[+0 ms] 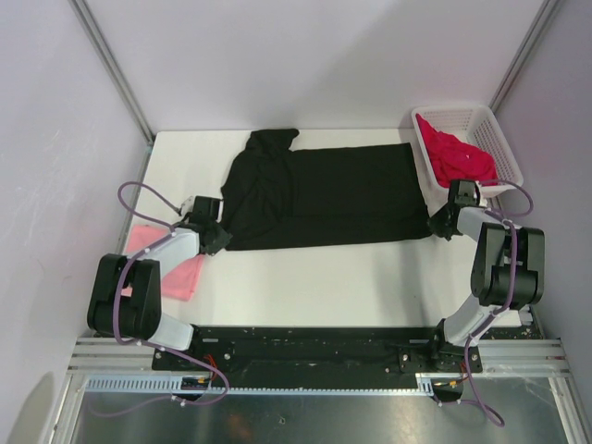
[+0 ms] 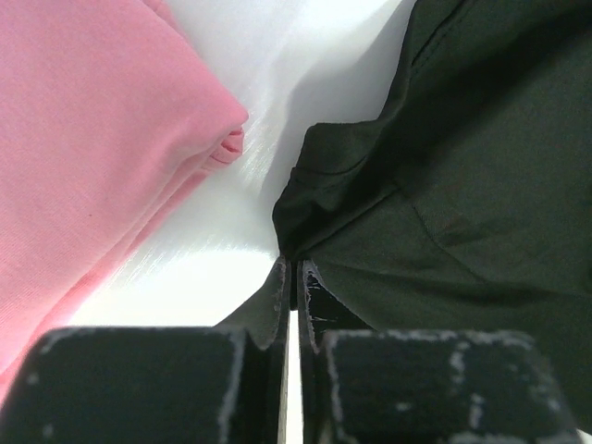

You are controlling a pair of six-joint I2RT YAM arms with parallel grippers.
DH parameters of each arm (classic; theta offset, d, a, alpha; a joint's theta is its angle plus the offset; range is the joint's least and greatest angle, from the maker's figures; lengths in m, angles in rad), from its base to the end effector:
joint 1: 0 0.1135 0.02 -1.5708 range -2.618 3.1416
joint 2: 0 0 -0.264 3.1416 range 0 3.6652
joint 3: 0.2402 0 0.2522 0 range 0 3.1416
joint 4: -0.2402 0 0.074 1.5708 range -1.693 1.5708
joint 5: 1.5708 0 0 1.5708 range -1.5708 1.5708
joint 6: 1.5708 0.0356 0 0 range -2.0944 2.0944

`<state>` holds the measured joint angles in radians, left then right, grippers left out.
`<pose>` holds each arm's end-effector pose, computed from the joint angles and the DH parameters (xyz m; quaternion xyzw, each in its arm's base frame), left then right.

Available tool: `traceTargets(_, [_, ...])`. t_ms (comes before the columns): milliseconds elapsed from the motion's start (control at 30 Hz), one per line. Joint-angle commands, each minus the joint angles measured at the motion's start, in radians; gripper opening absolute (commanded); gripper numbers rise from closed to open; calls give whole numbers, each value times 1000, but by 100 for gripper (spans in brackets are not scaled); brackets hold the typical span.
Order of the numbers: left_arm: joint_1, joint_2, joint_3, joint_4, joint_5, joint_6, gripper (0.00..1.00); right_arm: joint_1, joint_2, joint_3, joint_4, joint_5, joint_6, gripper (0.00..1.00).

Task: Fold and stack the t-shirts
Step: Fold the flattened tshirt in 1/3 of the way

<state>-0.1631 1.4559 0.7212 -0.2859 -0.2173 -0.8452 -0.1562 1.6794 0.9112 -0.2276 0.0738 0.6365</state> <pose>0.2663 -0.0360 0.1634 -0.3478 0.8918 -0.0391 0.2869 0.3216 -0.0533 0.1570 0.3796 0.8800 0.0330 0.2836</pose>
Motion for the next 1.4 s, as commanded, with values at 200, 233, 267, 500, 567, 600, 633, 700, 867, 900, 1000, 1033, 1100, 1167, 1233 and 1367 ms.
traceTargets(200, [7, -118, 14, -84, -29, 14, 0, -30, -66, -2, -202, 28, -20, 0])
traceTargets(233, [7, -135, 7, -98, -32, 12, 0, -34, -77, -6, -223, 20, -18, 0])
traceTargets(267, [7, -155, 0, -112, -36, 10, 0, -38, -87, -12, -242, 12, -17, 0])
traceTargets(500, [7, -327, -82, -211, -53, -24, 0, -108, -191, -104, -358, -42, 15, 0])
traceTargets(567, [6, -381, -114, -242, -56, -39, 0, -127, -224, -127, -398, -46, 23, 0])
traceTargets(600, [6, -408, -130, -257, -58, -46, 0, -133, -240, -136, -419, -46, 25, 0])
traceTargets(633, [6, -435, -147, -275, -57, -54, 0, -138, -258, -145, -441, -41, 30, 0])
traceTargets(700, [6, -493, -186, -305, -57, -73, 0, -147, -298, -165, -484, -33, 37, 0])
traceTargets(867, [6, -621, -282, -365, -43, -120, 0, -158, -388, -225, -559, -50, 64, 0])
traceTargets(900, [5, -641, -299, -376, -40, -132, 0, -159, -403, -234, -574, -56, 73, 0])
traceTargets(1000, [-5, -685, -333, -391, -31, -172, 0, -160, -441, -252, -613, -61, 91, 1])
traceTargets(1033, [-6, -690, -338, -396, -30, -183, 1, -162, -452, -256, -625, -61, 95, 7])
traceTargets(1100, [-7, -687, -336, -402, -26, -194, 11, -168, -474, -258, -645, -78, 96, 25])
traceTargets(1167, [-8, -675, -311, -406, -15, -177, 36, -174, -502, -254, -649, -104, 89, 43])
traceTargets(1233, [-7, -677, -271, -408, -6, -137, 57, -175, -530, -239, -650, -111, 80, 53])
traceTargets(1367, [-17, -715, -159, -405, -37, -33, 69, -138, -583, -158, -645, -84, 53, 58])
